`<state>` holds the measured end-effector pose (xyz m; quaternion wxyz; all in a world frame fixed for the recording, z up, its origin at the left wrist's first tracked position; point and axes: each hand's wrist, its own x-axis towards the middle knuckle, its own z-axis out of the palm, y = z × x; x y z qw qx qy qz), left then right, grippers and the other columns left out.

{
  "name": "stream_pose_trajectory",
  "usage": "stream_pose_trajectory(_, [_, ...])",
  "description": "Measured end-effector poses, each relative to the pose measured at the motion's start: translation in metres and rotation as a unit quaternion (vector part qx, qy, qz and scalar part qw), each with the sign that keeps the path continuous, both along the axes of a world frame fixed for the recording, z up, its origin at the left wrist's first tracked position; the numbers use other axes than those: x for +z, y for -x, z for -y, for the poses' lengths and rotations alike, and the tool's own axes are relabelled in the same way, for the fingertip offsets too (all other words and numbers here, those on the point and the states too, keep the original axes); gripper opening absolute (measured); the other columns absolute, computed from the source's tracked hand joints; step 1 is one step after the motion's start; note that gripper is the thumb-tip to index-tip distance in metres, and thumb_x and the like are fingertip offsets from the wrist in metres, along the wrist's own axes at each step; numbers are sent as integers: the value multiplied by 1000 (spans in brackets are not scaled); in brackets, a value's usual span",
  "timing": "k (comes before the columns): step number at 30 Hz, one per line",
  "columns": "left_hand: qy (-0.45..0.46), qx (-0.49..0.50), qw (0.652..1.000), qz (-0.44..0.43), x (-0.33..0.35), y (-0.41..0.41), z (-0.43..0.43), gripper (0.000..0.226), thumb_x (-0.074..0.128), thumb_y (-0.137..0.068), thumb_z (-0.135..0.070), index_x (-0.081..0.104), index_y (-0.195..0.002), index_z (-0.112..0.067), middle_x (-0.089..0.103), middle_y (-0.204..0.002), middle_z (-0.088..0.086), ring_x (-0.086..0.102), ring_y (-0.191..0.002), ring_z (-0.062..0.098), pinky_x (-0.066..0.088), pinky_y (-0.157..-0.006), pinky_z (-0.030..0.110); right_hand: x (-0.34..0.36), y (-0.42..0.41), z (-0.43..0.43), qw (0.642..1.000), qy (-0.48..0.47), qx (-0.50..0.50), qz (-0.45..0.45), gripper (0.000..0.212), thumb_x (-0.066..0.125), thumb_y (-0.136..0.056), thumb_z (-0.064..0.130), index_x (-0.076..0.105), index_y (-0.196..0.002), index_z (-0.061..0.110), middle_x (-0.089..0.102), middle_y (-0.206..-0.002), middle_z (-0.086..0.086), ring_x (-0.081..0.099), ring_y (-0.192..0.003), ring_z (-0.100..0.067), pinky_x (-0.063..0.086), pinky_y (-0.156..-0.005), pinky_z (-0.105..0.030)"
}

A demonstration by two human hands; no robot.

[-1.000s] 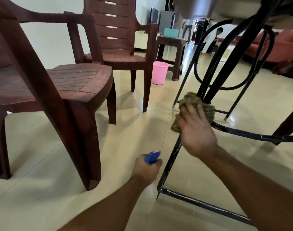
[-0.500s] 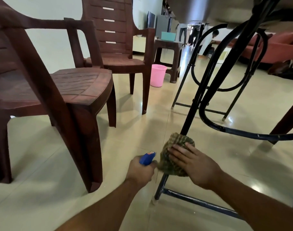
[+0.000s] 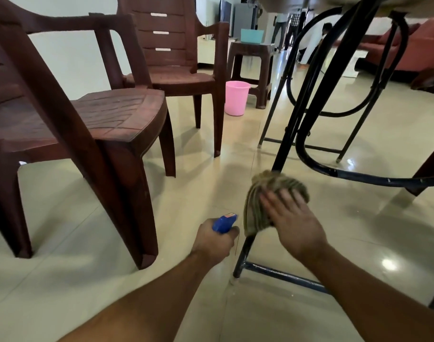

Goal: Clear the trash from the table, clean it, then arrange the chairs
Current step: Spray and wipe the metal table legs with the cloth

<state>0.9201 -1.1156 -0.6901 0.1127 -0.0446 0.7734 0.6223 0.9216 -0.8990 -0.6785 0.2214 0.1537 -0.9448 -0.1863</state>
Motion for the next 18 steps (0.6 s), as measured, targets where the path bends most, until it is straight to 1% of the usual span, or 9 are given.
stream_pose_trajectory(2, [9,1,1000,-9,0,-2,-1,18,68,-93,-14,63,-98,3,58,-73,12,52,-61,20,49,-49,20,8,6,9,997,55,-44,-38,74,43,-93,14,5,-157,10,-5,-165,-14,2,-152,-40,-2,-122,-52])
stream_pose_trajectory(5, [21,-9,1000,-1,-4,-5,1,19,69,-93,-16,64,-100,1,59,-74,11,52,-61,20,51,-51,21,-20,-12,17,989,-51,16,138,73,35,-99,15,-10,-156,13,-22,-161,-15,-22,-148,-37,-6,-121,-52])
stream_pose_trajectory(8, [38,-4,999,-8,-9,-6,4,17,71,-92,-18,62,-90,-3,59,-74,11,54,-64,21,52,-57,28,-71,-40,11,941,-141,118,283,64,61,-85,31,46,-148,24,37,-159,0,24,-150,-21,16,-120,-43])
stream_pose_trajectory(10, [37,2,999,-16,-9,-4,5,22,71,-91,-19,64,-93,2,60,-74,11,55,-63,20,52,-57,28,-81,-40,11,947,-148,129,256,65,68,-76,40,58,-138,23,55,-145,3,46,-139,-21,18,-120,-43])
stream_pose_trajectory(12, [36,2,999,-18,-10,-3,7,26,71,-91,-20,65,-98,5,60,-73,12,54,-61,20,52,-54,26,-73,-27,12,983,-42,106,147,64,53,-86,31,43,-147,15,50,-149,-4,41,-142,-26,6,-124,-46])
stream_pose_trajectory(14, [39,4,999,-15,-11,-2,8,29,70,-91,-19,65,-98,8,59,-70,11,53,-58,20,51,-52,26,-48,-13,18,992,105,7,65,70,35,-86,17,21,-155,14,27,-163,-10,18,-151,-32,-1,-125,-46])
stream_pose_trajectory(16, [46,8,999,-14,-13,-4,7,29,69,-90,-18,65,-101,8,59,-68,11,53,-57,20,51,-52,28,-26,-5,39,953,288,-59,69,81,39,-90,13,-4,-159,16,-9,-167,-7,-6,-153,-29,7,-124,-45])
stream_pose_trajectory(17, [54,8,998,-13,-15,-4,7,28,69,-90,-18,66,-101,7,60,-68,11,54,-57,20,52,-52,28,-22,-7,54,912,395,-79,78,85,45,-92,12,-8,-159,16,-10,-167,-9,0,-153,-28,16,-121,-44])
stream_pose_trajectory(18, [62,7,998,-13,-16,-4,7,27,69,-90,-18,66,-101,6,60,-69,11,55,-58,20,53,-53,28,-24,-12,69,841,522,-91,108,84,50,-94,9,-4,-159,18,7,-165,-15,19,-149,-28,28,-115,-41])
